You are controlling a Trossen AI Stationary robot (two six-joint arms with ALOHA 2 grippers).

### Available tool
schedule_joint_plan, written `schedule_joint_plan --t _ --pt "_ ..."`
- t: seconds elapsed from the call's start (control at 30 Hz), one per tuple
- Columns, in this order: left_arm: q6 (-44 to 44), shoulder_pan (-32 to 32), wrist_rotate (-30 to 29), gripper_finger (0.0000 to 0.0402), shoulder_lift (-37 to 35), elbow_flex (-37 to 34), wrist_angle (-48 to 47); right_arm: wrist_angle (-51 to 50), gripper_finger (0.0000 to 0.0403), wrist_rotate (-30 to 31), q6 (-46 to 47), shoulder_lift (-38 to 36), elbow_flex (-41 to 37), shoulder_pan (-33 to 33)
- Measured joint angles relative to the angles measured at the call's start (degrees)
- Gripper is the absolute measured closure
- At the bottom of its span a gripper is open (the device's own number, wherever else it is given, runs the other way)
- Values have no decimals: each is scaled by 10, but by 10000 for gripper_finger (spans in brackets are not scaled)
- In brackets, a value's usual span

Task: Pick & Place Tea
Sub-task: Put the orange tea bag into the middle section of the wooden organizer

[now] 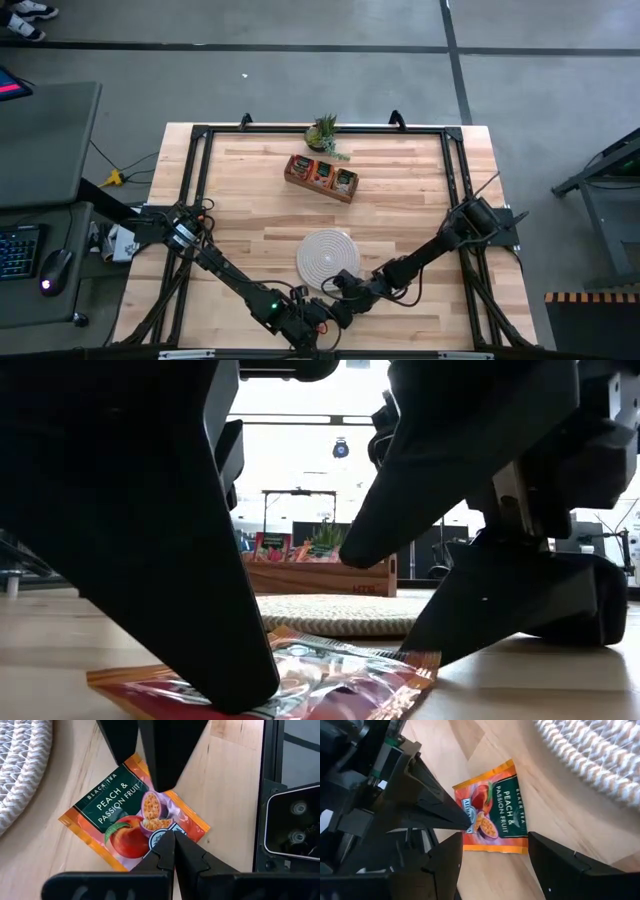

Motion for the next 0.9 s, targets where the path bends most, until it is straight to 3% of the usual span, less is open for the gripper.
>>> schedule_joint_plan --t 0.23,0.5,0.63,0.9 --pt "27 -1 -12 401 1 -2 14 -2 182 -50 -18 43 57 -2" --pt "30 -3 2 401 1 -2 18 -32 191 -29 -40 52 82 -7" --pt "27 -3 2 401 1 -2 18 -48 232 -25 -42 52 83 -9" --pt "24 -2 6 402 1 -2 18 -58 371 -17 -50 51 83 -10"
